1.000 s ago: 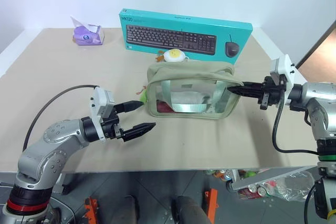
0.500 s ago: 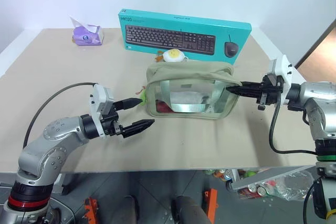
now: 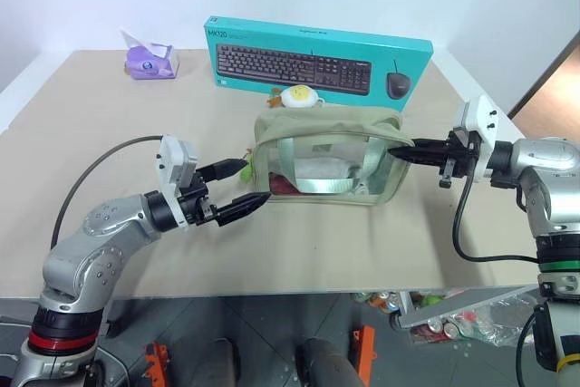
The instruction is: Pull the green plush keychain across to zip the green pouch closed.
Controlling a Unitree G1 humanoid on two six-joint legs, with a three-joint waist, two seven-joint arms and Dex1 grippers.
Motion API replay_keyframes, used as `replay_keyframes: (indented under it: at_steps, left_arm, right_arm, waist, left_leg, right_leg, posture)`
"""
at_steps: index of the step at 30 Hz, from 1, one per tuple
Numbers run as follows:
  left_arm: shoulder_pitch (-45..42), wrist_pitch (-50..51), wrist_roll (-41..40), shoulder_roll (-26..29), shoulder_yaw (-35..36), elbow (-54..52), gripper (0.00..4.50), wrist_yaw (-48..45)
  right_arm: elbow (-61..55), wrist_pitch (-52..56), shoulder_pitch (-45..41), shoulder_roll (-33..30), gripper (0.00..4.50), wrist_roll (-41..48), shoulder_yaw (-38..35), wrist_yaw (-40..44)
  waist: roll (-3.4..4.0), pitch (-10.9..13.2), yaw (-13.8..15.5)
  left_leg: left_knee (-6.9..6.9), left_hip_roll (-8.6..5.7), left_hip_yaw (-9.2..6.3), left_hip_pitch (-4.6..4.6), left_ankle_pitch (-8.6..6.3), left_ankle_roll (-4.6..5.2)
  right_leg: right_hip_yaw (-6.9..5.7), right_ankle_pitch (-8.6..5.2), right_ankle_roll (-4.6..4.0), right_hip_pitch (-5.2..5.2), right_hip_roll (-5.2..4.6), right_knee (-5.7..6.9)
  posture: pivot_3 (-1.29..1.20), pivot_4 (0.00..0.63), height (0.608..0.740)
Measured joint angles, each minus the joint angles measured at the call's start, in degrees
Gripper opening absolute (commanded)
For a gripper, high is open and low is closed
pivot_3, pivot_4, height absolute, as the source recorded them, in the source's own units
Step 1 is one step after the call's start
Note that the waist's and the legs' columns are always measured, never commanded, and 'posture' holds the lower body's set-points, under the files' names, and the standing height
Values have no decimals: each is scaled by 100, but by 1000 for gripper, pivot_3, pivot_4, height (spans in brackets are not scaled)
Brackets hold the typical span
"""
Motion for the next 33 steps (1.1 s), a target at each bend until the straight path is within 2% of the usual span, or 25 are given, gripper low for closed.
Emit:
replay_keyframes:
  at_steps: [13, 20, 23, 27, 30, 33]
  left_arm:
    - [0, -1, 70, -1, -56, 49, 4500, -47]
    - [0, -2, 103, -4, -68, 49, 4500, -55]
    - [0, -4, 116, -7, -94, 49, 4500, -59]
    - [0, -7, 121, -23, -125, 49, 4500, -76]
    - [0, -17, 130, -22, -125, 51, 4500, -99]
    - [0, -42, 183, -21, -125, 73, 4500, -158]
  right_arm:
    - [-336, 826, 164, -67, 4489, 294, -52, 54]
    - [-457, 698, 191, -72, 4489, 329, -196, -147]
    - [-483, 557, 217, -71, 3725, 336, -278, -144]
    - [-528, 554, 294, -71, 2225, 424, -296, -105]
    - [-536, 568, 314, -71, 1313, 481, -296, -104]
    - [-536, 583, 315, -71, 127, 492, -296, -105]
  waist:
    - [0, 0, 10]
    - [0, 0, 10]
    - [0, 0, 12]
    - [0, 0, 12]
    - [0, 0, 11]
    - [0, 0, 11]
  left_leg:
    - [1, -3, -3, -2, 0, 0]
    - [1, -3, -3, -2, 0, 0]
    - [1, -3, -2, -3, 0, 0]
    - [1, -3, -3, -3, 0, 0]
    - [1, -3, -3, -2, 0, 0]
    - [1, -3, -3, -3, 0, 0]
  right_leg:
    - [0, -1, 1, 3, -1, 1]
    - [0, -3, 5, 3, -1, 1]
    - [0, -4, 7, 3, -1, 1]
    - [0, -4, 6, 3, -1, 1]
    - [0, -3, 5, 3, -1, 1]
    - [0, -3, 6, 3, -1, 1]
  posture:
    - [0, 150, 740]
    - [0, 150, 740]
    - [0, 150, 740]
    - [0, 150, 740]
    - [0, 150, 740]
    - [0, 150, 740]
